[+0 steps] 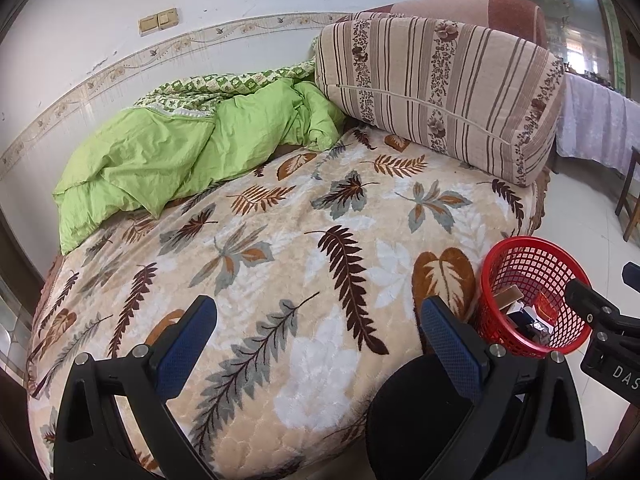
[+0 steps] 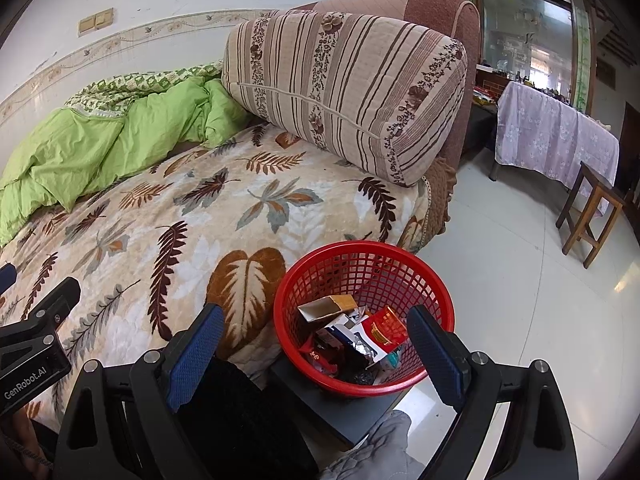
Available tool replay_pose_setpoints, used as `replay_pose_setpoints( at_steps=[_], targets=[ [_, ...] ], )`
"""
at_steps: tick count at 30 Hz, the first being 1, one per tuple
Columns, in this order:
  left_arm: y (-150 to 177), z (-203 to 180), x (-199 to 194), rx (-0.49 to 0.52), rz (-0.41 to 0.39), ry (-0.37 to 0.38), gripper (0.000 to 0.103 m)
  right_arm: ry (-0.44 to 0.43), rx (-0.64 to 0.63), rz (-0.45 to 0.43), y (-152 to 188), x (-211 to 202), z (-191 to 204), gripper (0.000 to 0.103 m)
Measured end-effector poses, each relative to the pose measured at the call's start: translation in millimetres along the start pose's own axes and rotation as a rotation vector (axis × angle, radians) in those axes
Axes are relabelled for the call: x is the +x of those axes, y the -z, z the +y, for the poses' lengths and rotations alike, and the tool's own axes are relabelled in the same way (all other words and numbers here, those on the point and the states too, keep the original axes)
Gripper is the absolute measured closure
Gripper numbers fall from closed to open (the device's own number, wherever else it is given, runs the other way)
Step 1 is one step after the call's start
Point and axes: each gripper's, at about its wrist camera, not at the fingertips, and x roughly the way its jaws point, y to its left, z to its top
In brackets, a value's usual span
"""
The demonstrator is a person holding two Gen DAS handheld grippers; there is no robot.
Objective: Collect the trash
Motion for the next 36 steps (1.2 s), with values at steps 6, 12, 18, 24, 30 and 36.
replay_pose_setpoints(
  at_steps=[6,12,18,24,30,36],
  targets=[
    [0.1,0.0,0.3,0.001,0.000,0.000,0.001,0.001,-0.001,0.000,0.9,-0.7,1.1,0.009],
    [0.5,0.1,0.0,0.000,0.000,0.000,0.001,0.002,-0.002,0.000,1.6,-1.1,2.1,0.009],
    [0.4,-0.5,0.0,0.001,0.000,-0.002,0.001,0.001,-0.002,0.001,2.1,-1.0,2.3,0.009],
    [0.3,-1.2,-0.1,-0.001,0.000,-0.003,0.001,0.001,-0.003,0.003,2.3,-1.2,2.4,0.009],
    [0.6,-0.8,-0.5,0.000,0.000,-0.002,0.001,0.001,-0.003,0.002,2.3,-1.3,2.6,0.009],
    [-0.3,-0.7,-1.8,0.000,0.001,-0.001,0.001,0.002,-0.002,0.001,1.9,-1.5,2.9,0.009]
  ],
)
